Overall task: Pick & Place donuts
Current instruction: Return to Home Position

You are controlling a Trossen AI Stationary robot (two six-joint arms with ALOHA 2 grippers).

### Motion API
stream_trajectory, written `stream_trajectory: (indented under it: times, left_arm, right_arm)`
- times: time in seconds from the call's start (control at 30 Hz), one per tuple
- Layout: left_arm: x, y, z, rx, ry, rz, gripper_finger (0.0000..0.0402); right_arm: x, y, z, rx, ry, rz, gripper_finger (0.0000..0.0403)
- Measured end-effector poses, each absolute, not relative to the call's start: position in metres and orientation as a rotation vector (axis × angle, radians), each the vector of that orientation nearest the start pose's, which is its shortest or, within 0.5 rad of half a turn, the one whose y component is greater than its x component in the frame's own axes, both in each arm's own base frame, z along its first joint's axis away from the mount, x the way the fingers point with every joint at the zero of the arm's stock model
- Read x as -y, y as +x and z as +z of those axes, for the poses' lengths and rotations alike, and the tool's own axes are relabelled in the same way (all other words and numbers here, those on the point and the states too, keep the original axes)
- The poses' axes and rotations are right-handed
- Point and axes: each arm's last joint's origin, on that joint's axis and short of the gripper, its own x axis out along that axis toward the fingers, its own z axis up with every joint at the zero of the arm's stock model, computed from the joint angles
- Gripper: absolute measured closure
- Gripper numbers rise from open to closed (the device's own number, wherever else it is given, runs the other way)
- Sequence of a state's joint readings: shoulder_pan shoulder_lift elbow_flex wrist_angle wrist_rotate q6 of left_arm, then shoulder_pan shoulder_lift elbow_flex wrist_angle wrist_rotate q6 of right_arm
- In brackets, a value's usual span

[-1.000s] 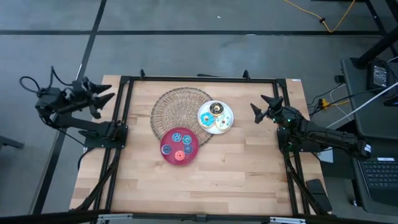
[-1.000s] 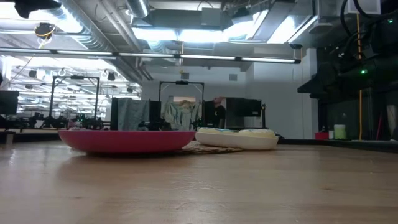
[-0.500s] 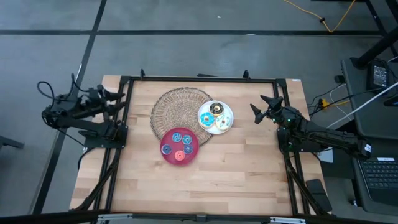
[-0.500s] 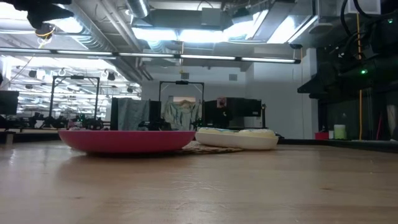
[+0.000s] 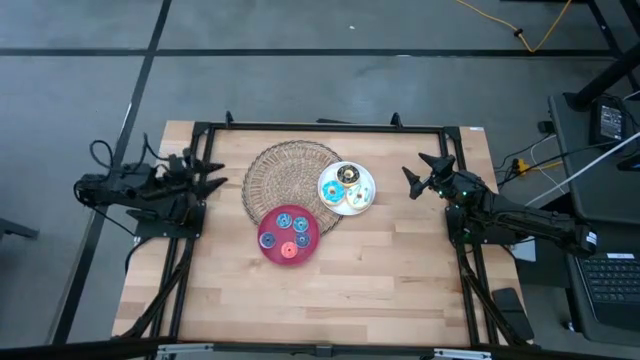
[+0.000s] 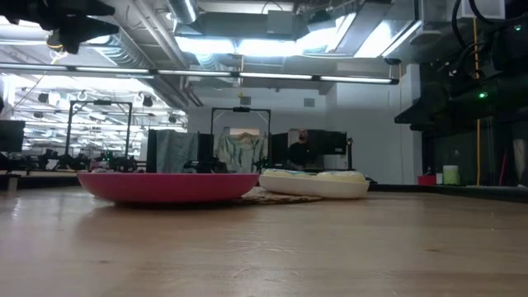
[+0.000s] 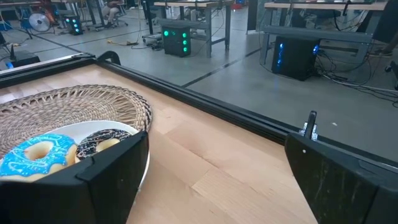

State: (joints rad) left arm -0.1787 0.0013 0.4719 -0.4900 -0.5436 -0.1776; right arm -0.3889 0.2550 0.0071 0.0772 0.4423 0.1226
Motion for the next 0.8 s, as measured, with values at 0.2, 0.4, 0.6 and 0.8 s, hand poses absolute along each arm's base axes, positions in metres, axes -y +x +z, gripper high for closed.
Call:
stream_trajectory:
  times: [0.2,0.4,0.6,0.8]
  left_arm:
    - [-0.002,0.059,0.248,0.034,-0.181,0.257,0.0199]
    - [0.003,0.070,0.229,0.005,-0.204,0.165,0.0197]
    - [0.007,0.077,0.218,0.004,-0.207,0.069,0.0197]
    - [0.008,0.083,0.205,0.008,-0.207,0.064,0.0197]
  right_arm:
    - [0.053,0.096,0.152,-0.125,0.111,-0.839,0.0027]
    - [0.053,0.096,0.152,-0.125,0.111,-0.839,0.0027]
    - [0.053,0.096,0.152,-0.125,0.110,-0.839,0.0027]
    - [0.053,0.096,0.152,-0.125,0.110,-0.839,0.0027]
